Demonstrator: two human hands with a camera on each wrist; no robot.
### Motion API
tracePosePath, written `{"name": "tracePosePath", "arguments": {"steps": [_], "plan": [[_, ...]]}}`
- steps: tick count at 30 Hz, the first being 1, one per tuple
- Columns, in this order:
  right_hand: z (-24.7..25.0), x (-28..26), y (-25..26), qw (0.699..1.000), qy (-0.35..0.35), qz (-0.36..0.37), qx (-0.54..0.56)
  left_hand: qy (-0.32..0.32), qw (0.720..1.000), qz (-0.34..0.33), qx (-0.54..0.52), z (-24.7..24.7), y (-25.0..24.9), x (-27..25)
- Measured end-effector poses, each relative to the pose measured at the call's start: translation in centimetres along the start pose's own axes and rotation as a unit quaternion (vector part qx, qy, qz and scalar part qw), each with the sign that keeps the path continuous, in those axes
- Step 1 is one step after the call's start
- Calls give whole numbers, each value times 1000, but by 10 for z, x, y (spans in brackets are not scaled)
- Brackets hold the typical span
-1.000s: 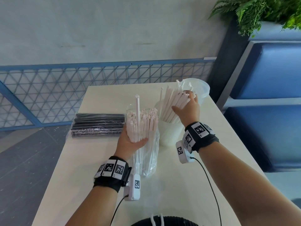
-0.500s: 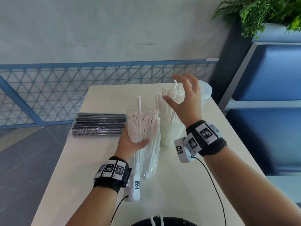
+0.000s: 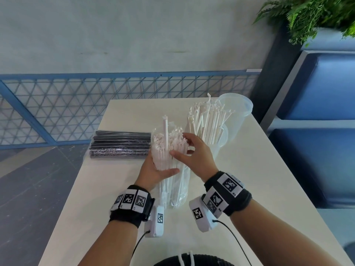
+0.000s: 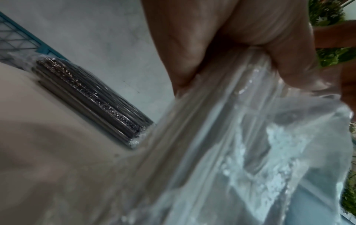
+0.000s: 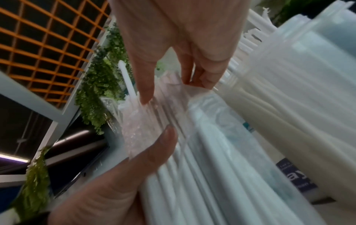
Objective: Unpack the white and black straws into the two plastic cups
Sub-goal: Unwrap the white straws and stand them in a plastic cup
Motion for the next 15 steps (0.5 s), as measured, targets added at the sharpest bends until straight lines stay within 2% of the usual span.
{"name": "tracePosePath", "arguments": {"steps": [11,15], "plan": [[-20,4,-14,993,72,-79,-45,14,1000,-6,13,2,2,2],[-13,0,-19,996,25,-89,-3,-6,1000,-7,4,3,0,1]]}}
Point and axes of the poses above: each hand's wrist, its own x-axis towards the middle knuckle, its own z-axis out of the back of the hand, y = z × x, the point moved 9 cm from there along x, towards the middle knuckle, and after that the axes turned 14 degrees about x, right-handed, at the moved point
